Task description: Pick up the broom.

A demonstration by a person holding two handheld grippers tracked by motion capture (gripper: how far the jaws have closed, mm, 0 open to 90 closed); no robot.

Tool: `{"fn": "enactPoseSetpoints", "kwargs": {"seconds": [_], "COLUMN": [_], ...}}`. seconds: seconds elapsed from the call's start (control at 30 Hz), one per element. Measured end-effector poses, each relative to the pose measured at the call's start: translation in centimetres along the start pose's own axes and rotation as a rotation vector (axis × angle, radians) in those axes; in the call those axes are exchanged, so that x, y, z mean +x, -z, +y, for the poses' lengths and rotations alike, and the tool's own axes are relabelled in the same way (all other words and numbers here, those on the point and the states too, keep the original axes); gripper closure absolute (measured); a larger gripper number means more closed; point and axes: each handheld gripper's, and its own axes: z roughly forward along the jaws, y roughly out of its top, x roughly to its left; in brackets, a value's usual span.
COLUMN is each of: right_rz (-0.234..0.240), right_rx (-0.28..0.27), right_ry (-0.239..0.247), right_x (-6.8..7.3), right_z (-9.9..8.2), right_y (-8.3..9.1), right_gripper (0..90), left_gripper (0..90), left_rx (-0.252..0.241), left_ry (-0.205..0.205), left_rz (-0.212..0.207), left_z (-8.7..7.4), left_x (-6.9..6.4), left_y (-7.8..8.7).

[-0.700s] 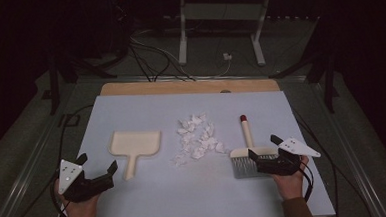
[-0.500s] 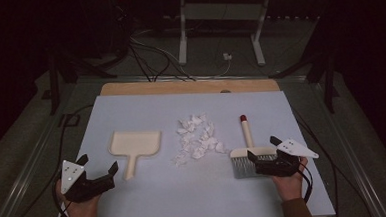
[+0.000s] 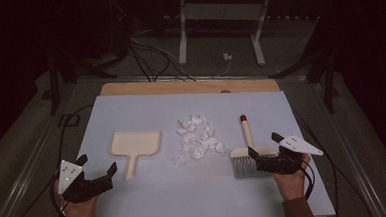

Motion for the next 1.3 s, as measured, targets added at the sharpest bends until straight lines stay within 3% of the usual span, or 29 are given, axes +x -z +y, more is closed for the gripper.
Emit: {"fn": "enactPoseSetpoints", "kwargs": {"seconds": [0.1, 0.27, 0.47, 0.73, 0.87, 1.3], "right_rz": [-0.021, -0.03, -0.076, -0.103, -0.101, -0.133], "right_rx": [0.014, 0.009, 0.035, 0.082, 0.126, 0.187], "right_ry": [0.02, 0.004, 0.008, 0.012, -0.008, -0.067], "right_x": [-0.2, -0.8, -1.4, -2.1, -2.6, -4.3], "right_z": [0.9, 2.1, 3.9, 5.1, 5.6, 6.4], "right_y": [0.0, -0.2, -1.8, -3.9, -5.2, -8.9], "right_gripper": [0.0, 0.0, 0.0, 0.0, 0.0, 0.0], "left_gripper": [0.3, 0.3, 0.3, 0.4, 0.4, 0.4], "left_rx": [-0.006, -0.004, 0.005, 0.011, 0.009, 0.006], "left_ry": [0.004, 0.007, -0.008, -0.002, -0.001, 0.02], "left_rz": [0.003, 0.025, 0.025, 0.017, 0.021, 0.039], "left_z": [-0.1, -0.1, 0.0, -0.2, -0.3, -0.6], "left_x": [0.0, 0.2, 0.1, 0.2, 0.1, 0.4], "left_y": [0.0, 0.1, 0.1, -0.1, -0.1, -0.1]}}
